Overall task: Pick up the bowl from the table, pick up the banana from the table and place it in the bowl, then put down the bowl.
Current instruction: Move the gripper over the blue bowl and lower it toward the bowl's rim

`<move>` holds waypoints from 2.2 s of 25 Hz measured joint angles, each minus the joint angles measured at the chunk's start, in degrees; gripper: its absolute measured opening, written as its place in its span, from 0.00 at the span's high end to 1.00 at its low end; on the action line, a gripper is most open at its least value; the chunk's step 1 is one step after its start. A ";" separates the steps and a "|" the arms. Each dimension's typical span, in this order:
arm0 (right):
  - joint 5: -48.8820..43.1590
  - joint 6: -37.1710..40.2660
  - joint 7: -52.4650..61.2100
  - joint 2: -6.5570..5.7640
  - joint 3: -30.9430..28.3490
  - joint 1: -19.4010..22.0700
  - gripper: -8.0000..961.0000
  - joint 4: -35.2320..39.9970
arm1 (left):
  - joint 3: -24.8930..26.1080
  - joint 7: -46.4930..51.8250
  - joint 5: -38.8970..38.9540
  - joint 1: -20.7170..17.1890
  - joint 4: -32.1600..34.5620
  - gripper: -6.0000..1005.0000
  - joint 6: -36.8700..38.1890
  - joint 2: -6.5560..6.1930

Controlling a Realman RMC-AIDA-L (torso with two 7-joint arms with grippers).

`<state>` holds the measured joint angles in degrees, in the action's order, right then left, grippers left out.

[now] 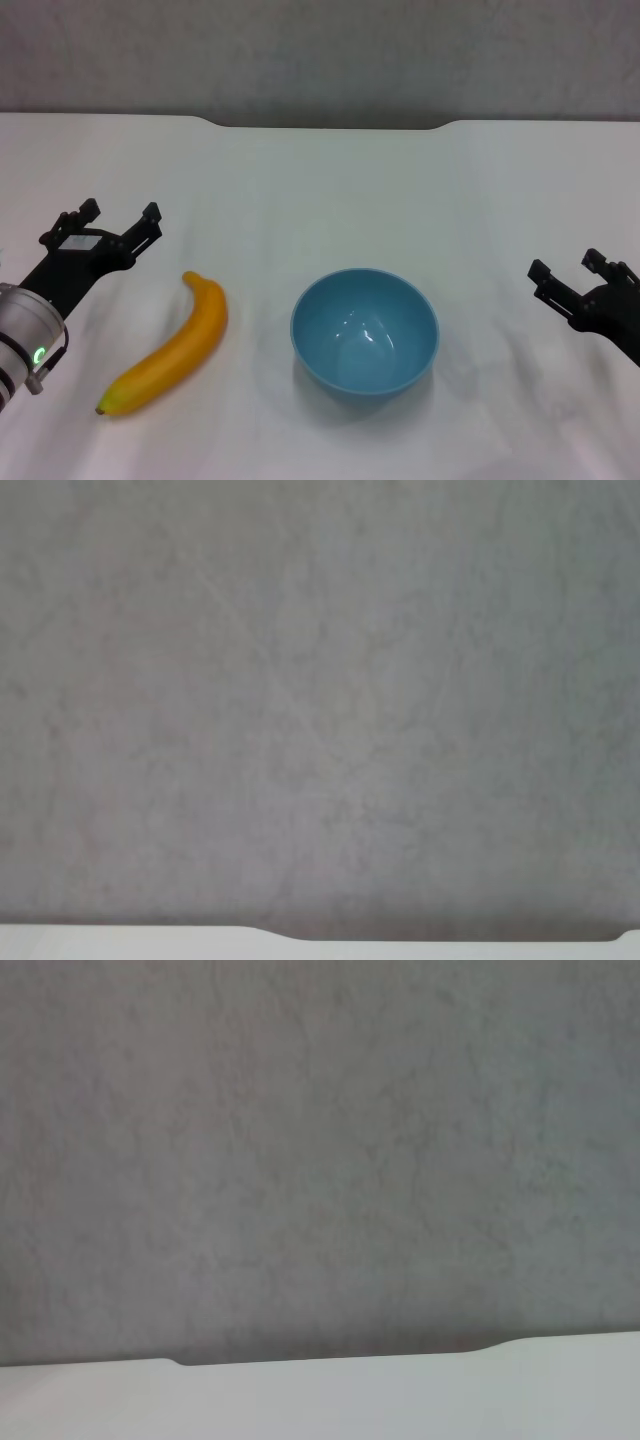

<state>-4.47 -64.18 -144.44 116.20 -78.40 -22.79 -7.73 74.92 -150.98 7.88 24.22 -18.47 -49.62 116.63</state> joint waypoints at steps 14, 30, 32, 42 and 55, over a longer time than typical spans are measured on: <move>-0.74 6.57 4.23 -0.81 3.91 -0.23 0.06 -3.79 | 0.26 -0.04 0.30 -0.82 0.20 0.09 0.59 0.03; -44.07 29.38 41.91 -5.50 -2.50 1.56 0.06 -32.73 | 0.43 0.04 0.11 -0.93 0.32 0.10 4.40 -0.09; -52.91 29.49 49.24 -5.48 -5.11 1.47 0.06 -35.42 | 0.43 -0.02 0.10 -0.93 0.31 0.10 4.54 -0.09; -104.51 18.18 86.29 -1.55 -18.29 -9.51 0.06 -40.22 | -0.10 -0.09 0.10 -0.34 0.06 0.10 5.17 -0.09; -115.77 10.96 102.28 -1.48 -19.52 -18.83 0.06 -34.72 | -0.14 0.19 0.19 0.38 -0.08 0.10 6.17 0.01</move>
<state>-120.25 -53.22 -42.16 114.71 -97.93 -41.62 -42.45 74.78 -150.79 8.08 24.60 -18.55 -43.45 116.64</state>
